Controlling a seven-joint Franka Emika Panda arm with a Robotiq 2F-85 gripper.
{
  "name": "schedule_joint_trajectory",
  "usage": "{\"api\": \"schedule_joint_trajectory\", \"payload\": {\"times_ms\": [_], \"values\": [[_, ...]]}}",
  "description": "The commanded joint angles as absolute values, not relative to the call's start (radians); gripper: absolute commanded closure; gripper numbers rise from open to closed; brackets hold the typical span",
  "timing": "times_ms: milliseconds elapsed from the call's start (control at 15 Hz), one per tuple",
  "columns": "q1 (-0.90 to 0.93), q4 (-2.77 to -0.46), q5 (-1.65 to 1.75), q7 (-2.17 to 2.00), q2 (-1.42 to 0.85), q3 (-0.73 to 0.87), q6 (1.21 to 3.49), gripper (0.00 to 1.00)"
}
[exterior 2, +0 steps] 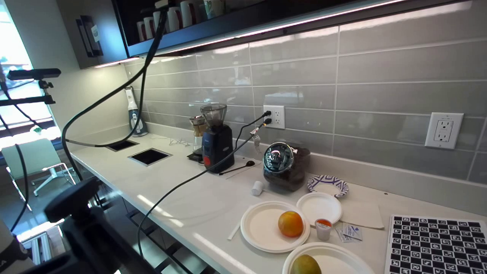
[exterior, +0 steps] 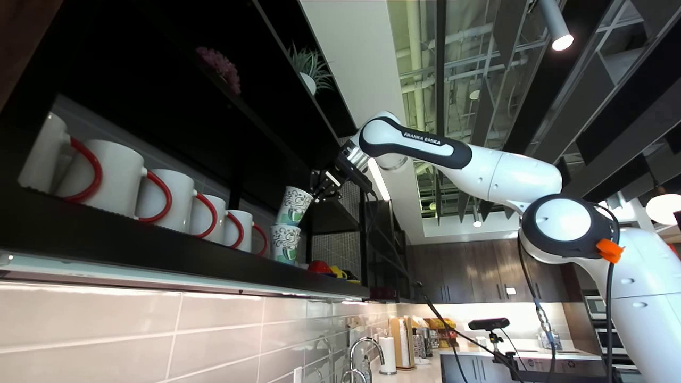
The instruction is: Unstack the coffee cups then place the cup on the right in the cup on the left.
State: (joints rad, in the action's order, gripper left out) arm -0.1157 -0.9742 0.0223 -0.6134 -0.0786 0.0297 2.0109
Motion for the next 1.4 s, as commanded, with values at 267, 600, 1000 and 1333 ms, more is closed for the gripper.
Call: {"api": "schedule_joint_trajectory", "payload": {"times_ms": [267, 600, 1000, 1333], "values": [[-0.119, -0.937, -0.002, -0.564, -0.08, 0.028, 1.883, 0.99], [-0.114, -0.91, 0.011, -0.562, -0.106, 0.026, 1.839, 0.79], [-0.109, -0.891, 0.016, -0.57, -0.133, 0.021, 1.862, 0.38], [-0.112, -0.888, 0.012, -0.569, -0.121, 0.021, 1.833, 0.03]]}}
